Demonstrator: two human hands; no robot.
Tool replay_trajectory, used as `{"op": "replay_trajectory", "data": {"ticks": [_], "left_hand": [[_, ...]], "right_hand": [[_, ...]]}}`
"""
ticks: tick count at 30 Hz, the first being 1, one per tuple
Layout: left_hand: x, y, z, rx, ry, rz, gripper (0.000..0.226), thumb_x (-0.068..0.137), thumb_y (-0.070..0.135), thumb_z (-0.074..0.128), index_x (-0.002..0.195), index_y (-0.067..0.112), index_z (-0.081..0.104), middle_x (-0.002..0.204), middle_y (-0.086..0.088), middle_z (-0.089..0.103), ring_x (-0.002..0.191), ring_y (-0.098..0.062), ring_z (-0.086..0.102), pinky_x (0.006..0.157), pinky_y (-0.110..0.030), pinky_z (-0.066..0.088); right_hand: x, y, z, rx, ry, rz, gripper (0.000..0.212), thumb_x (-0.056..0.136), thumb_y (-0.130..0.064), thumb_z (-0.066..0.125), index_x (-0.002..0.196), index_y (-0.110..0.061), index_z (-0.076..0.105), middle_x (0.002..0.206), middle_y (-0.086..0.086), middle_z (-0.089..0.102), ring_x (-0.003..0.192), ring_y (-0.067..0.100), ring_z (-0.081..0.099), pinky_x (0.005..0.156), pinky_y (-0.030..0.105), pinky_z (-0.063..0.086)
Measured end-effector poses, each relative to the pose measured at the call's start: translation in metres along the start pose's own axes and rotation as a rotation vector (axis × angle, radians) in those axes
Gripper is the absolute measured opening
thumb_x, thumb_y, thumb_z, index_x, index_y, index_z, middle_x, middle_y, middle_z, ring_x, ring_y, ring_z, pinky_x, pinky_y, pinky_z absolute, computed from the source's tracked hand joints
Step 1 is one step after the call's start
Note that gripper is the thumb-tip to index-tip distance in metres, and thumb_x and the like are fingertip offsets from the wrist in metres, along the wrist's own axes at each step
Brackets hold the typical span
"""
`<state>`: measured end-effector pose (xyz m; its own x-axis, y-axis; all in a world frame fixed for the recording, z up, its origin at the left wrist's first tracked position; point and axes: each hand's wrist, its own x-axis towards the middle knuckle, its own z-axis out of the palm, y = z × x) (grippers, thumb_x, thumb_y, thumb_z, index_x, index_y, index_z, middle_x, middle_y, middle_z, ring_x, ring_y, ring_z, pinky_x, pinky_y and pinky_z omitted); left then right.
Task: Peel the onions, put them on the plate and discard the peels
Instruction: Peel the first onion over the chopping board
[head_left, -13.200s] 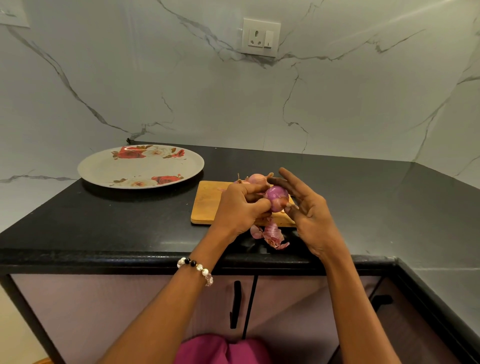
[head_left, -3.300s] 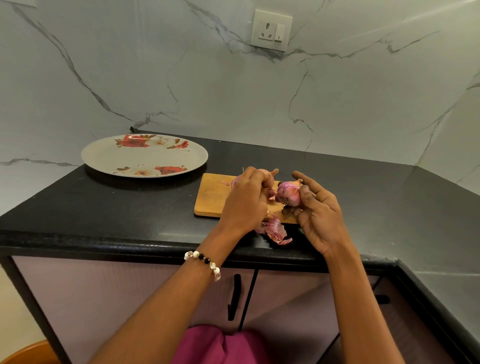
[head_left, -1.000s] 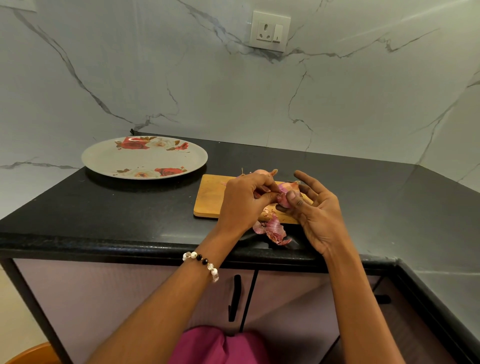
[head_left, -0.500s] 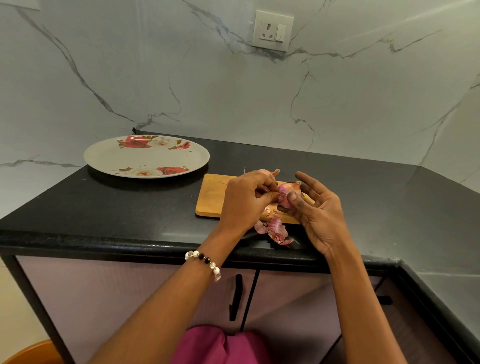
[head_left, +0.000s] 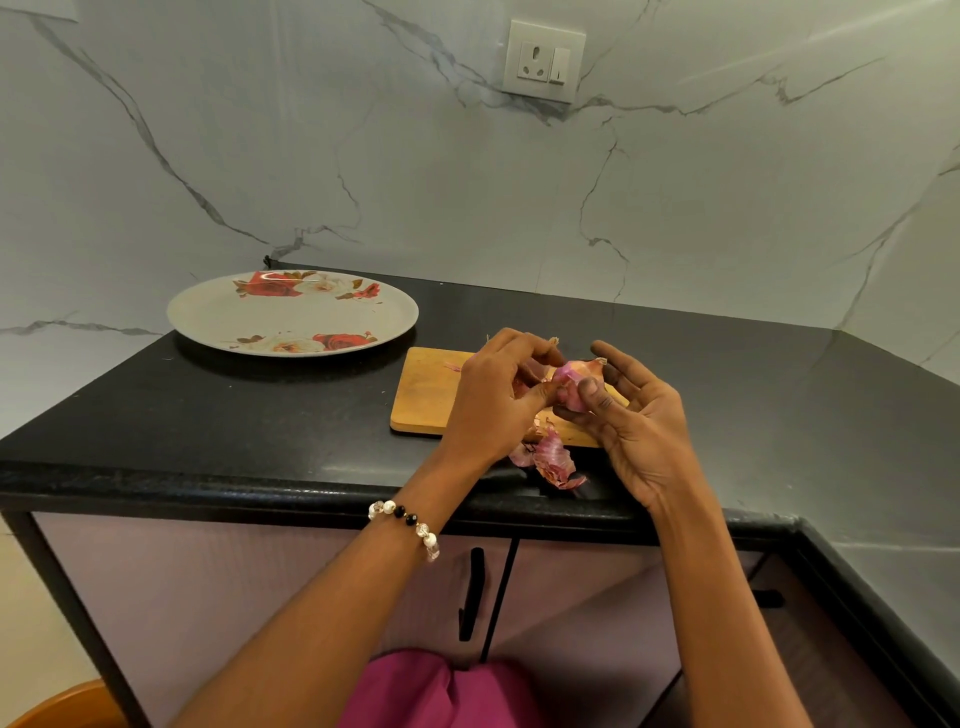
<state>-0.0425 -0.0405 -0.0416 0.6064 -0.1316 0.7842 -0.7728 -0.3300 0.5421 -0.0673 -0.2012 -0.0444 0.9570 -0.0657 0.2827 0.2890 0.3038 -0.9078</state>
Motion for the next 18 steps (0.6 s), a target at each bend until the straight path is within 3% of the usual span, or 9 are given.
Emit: {"op": "replay_trajectory", "data": {"ticks": [6,12,18], "left_hand": [[-0.0013,-0.0008,-0.0009,-0.018,-0.011,0.042,0.011,0.077,0.008,0.076,0.086,0.013,0.072,0.095,0.001,0.066,0.074,-0.008,0.064,0.068,-0.016,0.053],[-0.0016,-0.0008,-0.001,0.007,0.025,0.041,0.015,0.077,0.014,0.078,0.091,0.014,0.072,0.092,0.003,0.069,0.071,-0.006,0.064,0.062,-0.012,0.049],[-0.0016,-0.0017,-0.0013,0.012,0.02,0.054,0.012,0.074,0.009,0.079,0.083,0.012,0.073,0.088,0.008,0.068,0.074,-0.005,0.064,0.064,-0.01,0.049]], "right_hand": [[-0.0001,0.0001,0.0004,0.003,0.003,0.007,0.08,0.061,-0.019,0.082,0.135,-0.006,0.055,0.133,0.019,0.059,0.109,0.034,0.069,0.078,0.042,0.062],[-0.0009,-0.0006,0.0004,-0.005,-0.001,0.007,0.075,0.065,-0.017,0.08,0.135,-0.005,0.055,0.13,0.018,0.061,0.108,0.035,0.069,0.078,0.043,0.062],[-0.0008,0.0003,-0.0007,-0.018,-0.008,0.013,0.064,0.074,-0.006,0.072,0.136,-0.005,0.054,0.121,0.016,0.066,0.101,0.033,0.071,0.078,0.043,0.062]]}}
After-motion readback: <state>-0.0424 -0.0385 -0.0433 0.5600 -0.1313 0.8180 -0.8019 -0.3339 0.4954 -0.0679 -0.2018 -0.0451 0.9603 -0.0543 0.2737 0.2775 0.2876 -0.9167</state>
